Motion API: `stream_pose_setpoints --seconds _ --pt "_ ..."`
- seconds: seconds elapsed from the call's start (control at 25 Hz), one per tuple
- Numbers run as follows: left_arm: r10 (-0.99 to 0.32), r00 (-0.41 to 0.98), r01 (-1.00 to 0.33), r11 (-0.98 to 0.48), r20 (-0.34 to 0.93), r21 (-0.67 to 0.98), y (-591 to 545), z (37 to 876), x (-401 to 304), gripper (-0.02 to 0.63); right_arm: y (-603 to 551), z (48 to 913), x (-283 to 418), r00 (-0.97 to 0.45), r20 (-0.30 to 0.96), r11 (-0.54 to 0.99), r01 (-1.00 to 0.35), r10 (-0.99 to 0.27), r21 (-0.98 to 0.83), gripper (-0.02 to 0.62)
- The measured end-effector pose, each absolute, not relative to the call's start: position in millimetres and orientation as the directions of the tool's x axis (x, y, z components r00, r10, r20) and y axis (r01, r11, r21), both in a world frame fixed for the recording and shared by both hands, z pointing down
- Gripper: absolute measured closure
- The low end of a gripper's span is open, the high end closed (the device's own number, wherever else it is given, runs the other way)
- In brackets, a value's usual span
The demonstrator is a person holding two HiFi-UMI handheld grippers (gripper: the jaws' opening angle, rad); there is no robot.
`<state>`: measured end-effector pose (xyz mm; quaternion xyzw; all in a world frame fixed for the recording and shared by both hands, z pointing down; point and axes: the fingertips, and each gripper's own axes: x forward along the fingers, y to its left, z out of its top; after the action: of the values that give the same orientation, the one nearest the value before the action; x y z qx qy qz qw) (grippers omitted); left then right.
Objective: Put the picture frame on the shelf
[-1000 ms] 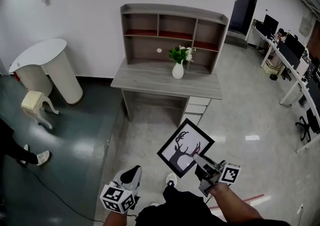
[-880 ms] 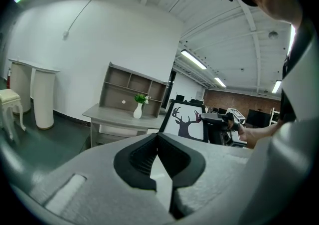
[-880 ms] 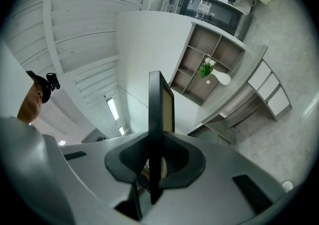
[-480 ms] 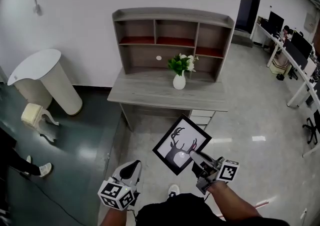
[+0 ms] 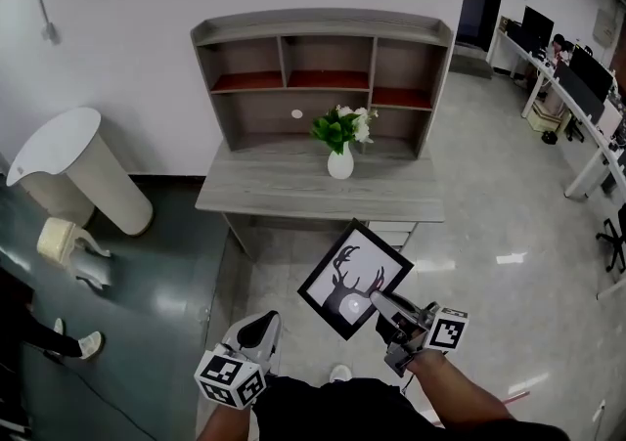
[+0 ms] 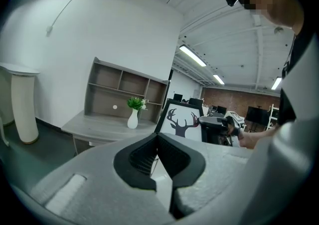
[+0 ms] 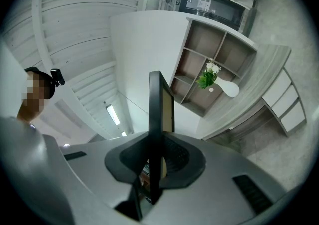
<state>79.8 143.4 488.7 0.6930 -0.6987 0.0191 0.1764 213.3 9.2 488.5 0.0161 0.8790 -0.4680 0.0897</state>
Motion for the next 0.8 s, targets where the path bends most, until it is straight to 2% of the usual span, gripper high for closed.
stream_pose_setpoints --seconds 0.4,0.8 --pt "-0.951 0.045 -0.976 0.023 0.306 0.215 118 501 60 0.597 -13 497 196 -0.983 -0.169 0.549 0.1 -0.077 -0.829 0.525" --pt "-0.951 0.151 -0.971 -0.091 0.271 0.223 47 488 2 0.597 -66 484 154 -0.972 -0.14 0.592 0.003 -0.186 -0.806 0.525"
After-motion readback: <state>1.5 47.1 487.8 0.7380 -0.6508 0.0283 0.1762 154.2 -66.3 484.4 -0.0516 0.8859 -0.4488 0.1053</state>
